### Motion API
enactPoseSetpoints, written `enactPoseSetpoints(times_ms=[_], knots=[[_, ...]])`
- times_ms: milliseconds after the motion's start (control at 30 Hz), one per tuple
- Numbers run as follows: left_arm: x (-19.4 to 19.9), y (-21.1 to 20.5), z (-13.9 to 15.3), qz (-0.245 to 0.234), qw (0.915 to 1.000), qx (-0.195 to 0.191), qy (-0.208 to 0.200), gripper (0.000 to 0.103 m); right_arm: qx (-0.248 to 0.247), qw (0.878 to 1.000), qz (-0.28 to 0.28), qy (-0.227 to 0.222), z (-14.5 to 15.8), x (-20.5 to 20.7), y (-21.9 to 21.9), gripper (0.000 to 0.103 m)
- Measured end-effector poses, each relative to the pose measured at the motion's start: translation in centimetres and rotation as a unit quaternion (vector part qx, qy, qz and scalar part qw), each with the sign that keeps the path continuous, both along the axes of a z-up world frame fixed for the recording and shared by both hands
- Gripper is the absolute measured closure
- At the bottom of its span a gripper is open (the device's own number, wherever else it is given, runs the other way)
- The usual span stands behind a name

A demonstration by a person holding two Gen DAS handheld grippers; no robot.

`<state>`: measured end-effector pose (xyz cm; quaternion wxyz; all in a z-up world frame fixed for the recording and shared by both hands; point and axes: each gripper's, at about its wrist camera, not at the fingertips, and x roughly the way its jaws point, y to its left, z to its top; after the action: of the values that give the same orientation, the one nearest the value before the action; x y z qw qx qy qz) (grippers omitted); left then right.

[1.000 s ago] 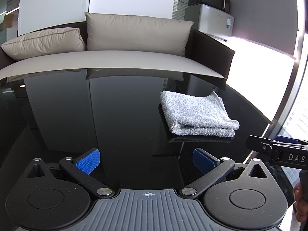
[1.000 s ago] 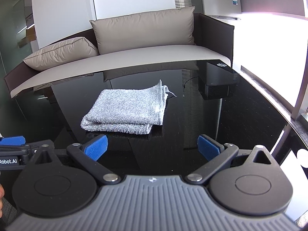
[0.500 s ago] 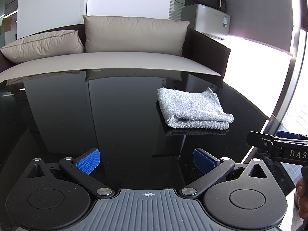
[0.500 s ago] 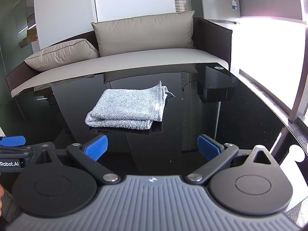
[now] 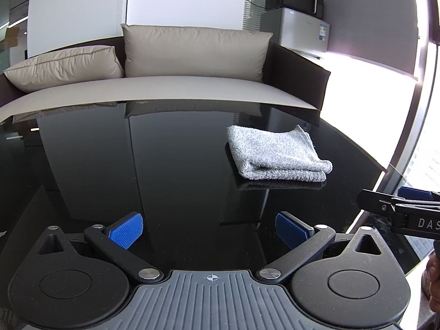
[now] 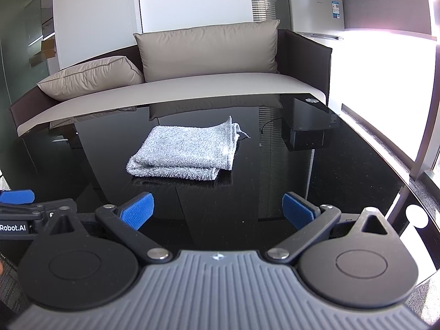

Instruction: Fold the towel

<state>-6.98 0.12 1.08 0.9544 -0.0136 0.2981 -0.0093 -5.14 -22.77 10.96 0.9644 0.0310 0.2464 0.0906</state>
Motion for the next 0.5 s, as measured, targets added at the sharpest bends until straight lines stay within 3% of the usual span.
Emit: enactPoseSetpoints(times_ms=[500], knots=[[-0.94, 0.23, 0.25, 0.001, 1.0, -0.002, -0.006, 0.001, 0.001, 1.0, 0.004, -0.005, 0.14, -0.78, 0.06, 0.001]])
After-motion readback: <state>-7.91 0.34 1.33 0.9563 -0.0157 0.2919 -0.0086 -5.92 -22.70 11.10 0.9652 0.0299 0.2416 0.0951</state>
